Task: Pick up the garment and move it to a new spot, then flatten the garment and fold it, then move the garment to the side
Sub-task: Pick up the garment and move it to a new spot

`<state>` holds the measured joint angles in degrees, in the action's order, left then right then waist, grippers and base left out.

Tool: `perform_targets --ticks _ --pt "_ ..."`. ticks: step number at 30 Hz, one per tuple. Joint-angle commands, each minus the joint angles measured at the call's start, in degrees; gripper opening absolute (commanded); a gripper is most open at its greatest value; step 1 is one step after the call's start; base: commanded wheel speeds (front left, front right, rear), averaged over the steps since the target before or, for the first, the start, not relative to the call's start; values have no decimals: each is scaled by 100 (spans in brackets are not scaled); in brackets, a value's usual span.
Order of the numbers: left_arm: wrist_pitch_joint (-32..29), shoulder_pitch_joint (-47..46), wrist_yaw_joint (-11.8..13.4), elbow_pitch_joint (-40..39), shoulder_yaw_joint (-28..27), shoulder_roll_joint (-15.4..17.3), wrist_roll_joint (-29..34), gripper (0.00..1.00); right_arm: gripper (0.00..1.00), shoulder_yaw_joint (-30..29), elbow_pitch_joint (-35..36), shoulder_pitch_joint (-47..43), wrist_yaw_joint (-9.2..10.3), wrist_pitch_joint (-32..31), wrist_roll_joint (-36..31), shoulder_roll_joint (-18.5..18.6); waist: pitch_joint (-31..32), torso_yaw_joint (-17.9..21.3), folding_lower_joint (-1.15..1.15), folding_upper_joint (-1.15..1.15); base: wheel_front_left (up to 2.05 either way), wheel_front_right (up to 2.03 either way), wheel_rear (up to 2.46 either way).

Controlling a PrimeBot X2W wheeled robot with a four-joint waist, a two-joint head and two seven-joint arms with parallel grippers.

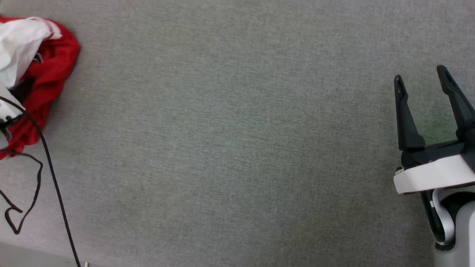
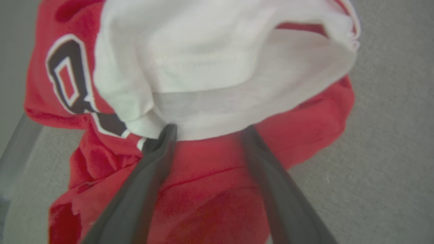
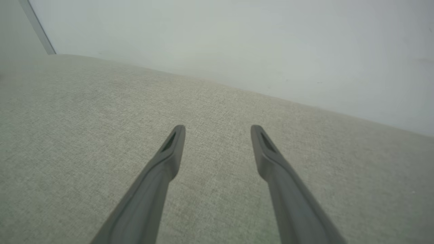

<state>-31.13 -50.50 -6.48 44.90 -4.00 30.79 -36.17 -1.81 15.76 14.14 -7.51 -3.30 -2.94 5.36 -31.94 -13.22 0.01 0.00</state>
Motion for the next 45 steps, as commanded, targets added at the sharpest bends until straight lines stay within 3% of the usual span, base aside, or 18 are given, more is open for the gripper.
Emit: perform_targets --ticks 1,7,9,10,15,26,32,37,45 --pt "-195 -28 69 154 -43 38 -78 100 100 20 0 114 4 26 -4 11 -214 169 -1 0 0 0 0" --pt "-1014 323 157 794 7 -170 -307 100 100 -17 11 170 4 28 -26 24 -340 231 -1 0 0 0 0" --pt "-1056 366 148 868 25 -254 -344 26 100 -30 30 190 4 12 -32 38 -359 234 -1 0 0 0 0" --pt "-982 381 144 862 41 -268 -324 0 100 -39 39 201 4 1 -33 45 -357 231 -1 0 0 0 0" --pt "-236 322 121 714 75 -243 -170 0 100 -81 17 183 4 1 -37 44 -193 184 -1 0 0 0 0" --pt "2522 152 202 314 210 -255 492 0 100 -97 -290 -132 4 206 96 -104 823 43 -1 0 0 0 0" --pt "3635 238 246 184 441 -388 850 0 100 -215 -463 -416 4 310 186 -195 1467 50 -1 0 0 0 0" --pt "4112 392 262 -86 656 -566 1048 0 100 -353 -565 -724 4 378 260 -238 1986 140 -1 0 0 0 0" --pt "4227 890 324 -983 1067 -942 1254 0 100 -445 -610 -1187 4 384 520 -249 2623 489 -1 0 0 0 0"
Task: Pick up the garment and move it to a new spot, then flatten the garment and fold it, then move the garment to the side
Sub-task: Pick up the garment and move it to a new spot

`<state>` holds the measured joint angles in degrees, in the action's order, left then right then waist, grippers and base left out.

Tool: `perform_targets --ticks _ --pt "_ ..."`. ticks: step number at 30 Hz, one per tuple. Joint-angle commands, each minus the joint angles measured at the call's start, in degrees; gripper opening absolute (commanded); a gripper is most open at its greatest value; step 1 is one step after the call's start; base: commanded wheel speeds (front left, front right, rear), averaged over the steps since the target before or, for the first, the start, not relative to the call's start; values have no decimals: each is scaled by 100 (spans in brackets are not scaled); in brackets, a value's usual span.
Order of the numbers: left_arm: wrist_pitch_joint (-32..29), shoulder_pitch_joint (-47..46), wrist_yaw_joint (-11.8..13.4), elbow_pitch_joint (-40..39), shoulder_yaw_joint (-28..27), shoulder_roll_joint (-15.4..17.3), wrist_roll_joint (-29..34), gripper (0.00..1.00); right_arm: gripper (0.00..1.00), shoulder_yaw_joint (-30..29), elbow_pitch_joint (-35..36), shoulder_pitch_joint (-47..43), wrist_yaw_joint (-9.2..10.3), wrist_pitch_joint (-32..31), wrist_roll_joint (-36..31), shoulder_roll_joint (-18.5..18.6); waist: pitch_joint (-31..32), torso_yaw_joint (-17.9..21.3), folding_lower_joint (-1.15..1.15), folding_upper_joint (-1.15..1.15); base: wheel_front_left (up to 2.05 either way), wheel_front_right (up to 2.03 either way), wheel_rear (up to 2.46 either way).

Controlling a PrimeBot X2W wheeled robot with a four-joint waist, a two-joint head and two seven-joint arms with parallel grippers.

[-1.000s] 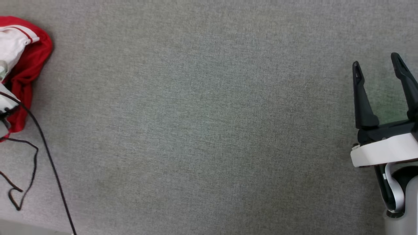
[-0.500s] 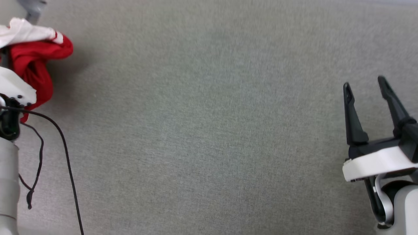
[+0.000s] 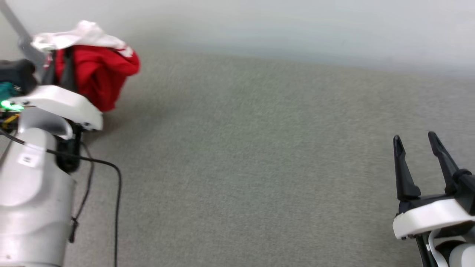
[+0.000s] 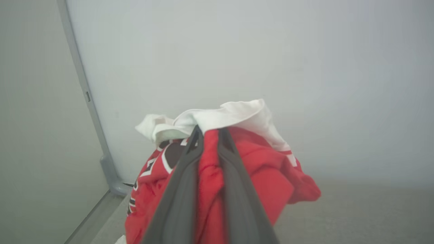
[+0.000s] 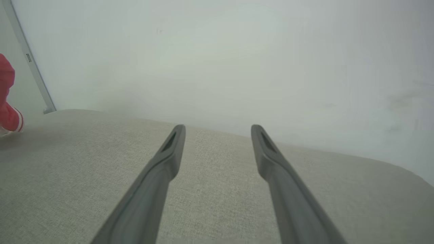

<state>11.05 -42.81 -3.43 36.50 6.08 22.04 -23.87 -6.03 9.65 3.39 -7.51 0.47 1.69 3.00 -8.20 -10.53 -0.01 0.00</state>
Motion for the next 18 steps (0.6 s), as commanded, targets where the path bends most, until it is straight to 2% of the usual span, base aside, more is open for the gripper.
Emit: perform_targets --ticks 1,10,18 --pt "-7 211 20 -295 114 -141 20 0 100 -31 0 -159 4 -1 88 -14 304 273 1 0 0 0 0" --pt "-252 943 28 -1518 649 -682 29 0 100 -19 65 -372 4 -77 181 -13 503 825 1 0 0 0 0" --pt "-498 1552 -120 -2309 1480 -1285 34 0 100 -31 184 -311 3 -105 234 -14 192 1352 1 0 0 0 0"
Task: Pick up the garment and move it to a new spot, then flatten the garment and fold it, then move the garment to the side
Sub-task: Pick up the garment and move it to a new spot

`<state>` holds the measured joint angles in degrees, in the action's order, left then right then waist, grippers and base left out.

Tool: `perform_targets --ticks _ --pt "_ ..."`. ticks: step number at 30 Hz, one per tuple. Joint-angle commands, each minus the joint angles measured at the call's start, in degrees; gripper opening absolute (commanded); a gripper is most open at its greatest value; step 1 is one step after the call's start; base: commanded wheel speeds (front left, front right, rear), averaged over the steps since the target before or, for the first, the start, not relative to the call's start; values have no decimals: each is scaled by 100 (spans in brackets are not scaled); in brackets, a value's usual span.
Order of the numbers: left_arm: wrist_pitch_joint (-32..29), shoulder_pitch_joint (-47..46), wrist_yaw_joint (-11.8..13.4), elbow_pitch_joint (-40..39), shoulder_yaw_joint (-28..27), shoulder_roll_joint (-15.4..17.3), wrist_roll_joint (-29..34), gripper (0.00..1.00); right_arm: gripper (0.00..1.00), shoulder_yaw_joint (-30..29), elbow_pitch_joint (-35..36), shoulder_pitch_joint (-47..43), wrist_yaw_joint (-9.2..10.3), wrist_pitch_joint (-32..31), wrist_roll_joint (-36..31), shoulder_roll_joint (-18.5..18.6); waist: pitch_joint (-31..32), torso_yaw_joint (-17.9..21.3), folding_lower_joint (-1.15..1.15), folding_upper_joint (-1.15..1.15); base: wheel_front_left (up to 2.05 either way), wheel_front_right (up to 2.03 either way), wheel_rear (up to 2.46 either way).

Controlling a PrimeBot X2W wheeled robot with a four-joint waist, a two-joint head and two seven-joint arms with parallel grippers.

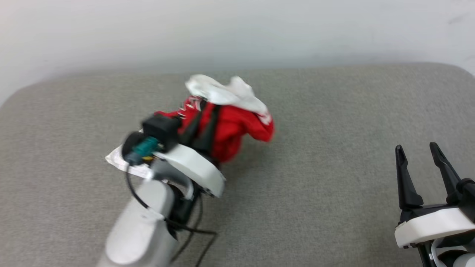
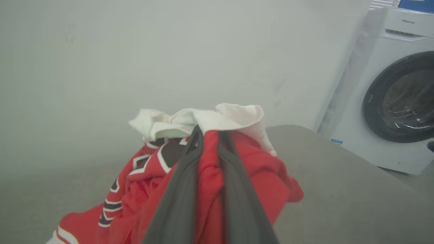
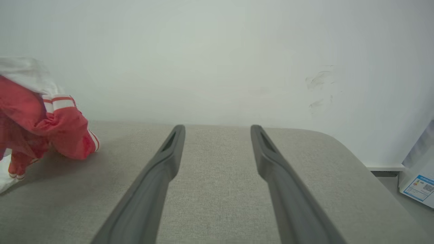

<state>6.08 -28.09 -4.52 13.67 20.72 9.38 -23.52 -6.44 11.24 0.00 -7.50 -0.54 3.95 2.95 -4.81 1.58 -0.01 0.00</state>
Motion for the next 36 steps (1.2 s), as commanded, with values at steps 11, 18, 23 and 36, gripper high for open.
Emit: perform_targets --ticks 11,18,23,36 --pt "-285 988 -210 82 1425 -431 -28 0 100 2 52 219 3 87 89 -9 -832 350 1 0 0 0 0" --pt "-357 1104 -289 437 2206 -480 -33 23 100 29 -60 349 3 139 52 -8 -930 178 1 0 0 0 0" --pt "-26 984 -293 404 2504 -470 -31 100 100 60 -165 283 3 124 6 -8 -670 21 1 0 0 0 0" --pt "781 1241 336 -346 1862 -151 7 100 100 36 -173 -228 3 -81 27 -8 142 -367 1 0 0 0 0"
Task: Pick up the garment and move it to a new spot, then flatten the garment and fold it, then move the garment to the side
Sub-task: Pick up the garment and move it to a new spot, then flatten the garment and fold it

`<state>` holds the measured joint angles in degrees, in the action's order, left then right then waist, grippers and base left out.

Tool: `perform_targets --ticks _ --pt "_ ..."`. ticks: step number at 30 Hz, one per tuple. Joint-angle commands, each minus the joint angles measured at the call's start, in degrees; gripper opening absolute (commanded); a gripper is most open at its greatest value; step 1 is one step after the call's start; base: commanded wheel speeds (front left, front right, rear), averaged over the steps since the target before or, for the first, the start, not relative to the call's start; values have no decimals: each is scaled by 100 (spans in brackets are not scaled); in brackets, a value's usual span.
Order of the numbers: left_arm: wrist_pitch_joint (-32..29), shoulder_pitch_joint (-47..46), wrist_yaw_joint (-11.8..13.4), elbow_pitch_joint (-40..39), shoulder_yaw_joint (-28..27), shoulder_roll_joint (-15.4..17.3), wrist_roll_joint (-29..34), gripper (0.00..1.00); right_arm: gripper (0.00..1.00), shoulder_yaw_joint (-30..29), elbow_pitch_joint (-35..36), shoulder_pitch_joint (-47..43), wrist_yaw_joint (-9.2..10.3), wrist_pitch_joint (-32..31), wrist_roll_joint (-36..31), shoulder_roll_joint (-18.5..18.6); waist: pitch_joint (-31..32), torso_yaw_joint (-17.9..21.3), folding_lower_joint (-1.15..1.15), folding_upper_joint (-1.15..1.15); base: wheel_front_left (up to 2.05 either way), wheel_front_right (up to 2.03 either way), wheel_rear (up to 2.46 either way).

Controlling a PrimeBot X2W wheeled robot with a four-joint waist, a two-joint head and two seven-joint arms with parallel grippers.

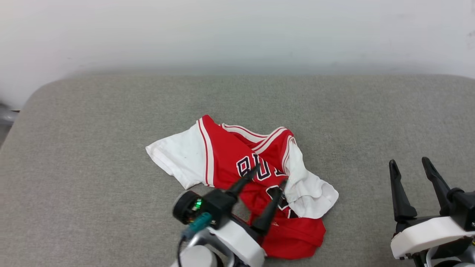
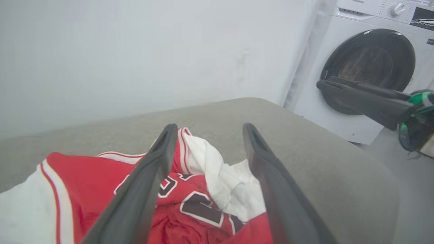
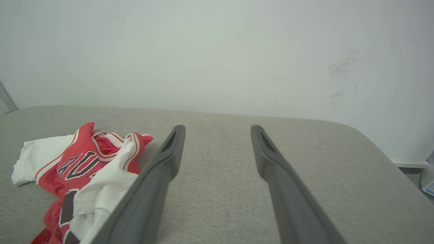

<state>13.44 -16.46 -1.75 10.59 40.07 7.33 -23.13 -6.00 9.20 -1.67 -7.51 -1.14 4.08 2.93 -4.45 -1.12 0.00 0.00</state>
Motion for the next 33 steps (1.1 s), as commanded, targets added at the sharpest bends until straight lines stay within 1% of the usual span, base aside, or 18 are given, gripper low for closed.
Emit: perform_targets --ticks 1,6,9,14,19,21,27,30,33 --pt "58 114 137 -69 -190 86 -58 100 100 0 38 -103 4 -38 31 -6 139 -114 0 0 0 0 0" --pt "140 282 557 -189 -797 289 -163 100 100 -1 62 -300 4 -129 56 -6 327 -181 0 0 0 0 0" --pt "156 457 802 -213 -1169 483 -173 100 100 14 78 -408 4 -183 87 -6 438 -209 0 0 0 0 0" --pt "179 779 1079 -275 -1729 789 -219 100 100 55 114 -546 4 -255 124 -6 552 -249 0 0 0 0 0" --pt "185 1068 1160 -359 -2060 1021 -208 100 100 72 155 -664 4 -293 162 -6 641 -276 0 0 0 0 0" --pt "184 1146 1125 -390 -2100 1088 -195 100 100 74 161 -712 4 -319 158 -6 652 -283 0 0 0 0 0" --pt "181 1217 1084 -407 -2094 1111 -172 100 100 -21 89 -789 4 -412 116 -6 672 -297 0 0 0 0 0" --pt "183 1221 1076 -409 -2073 1081 -172 100 100 -103 -33 -791 3 -642 228 -6 677 -319 0 0 0 0 0" --pt "182 1148 1044 -398 -2015 1045 -164 100 100 -152 -256 -765 3 -1167 325 -7 652 -412 0 0 0 0 0"
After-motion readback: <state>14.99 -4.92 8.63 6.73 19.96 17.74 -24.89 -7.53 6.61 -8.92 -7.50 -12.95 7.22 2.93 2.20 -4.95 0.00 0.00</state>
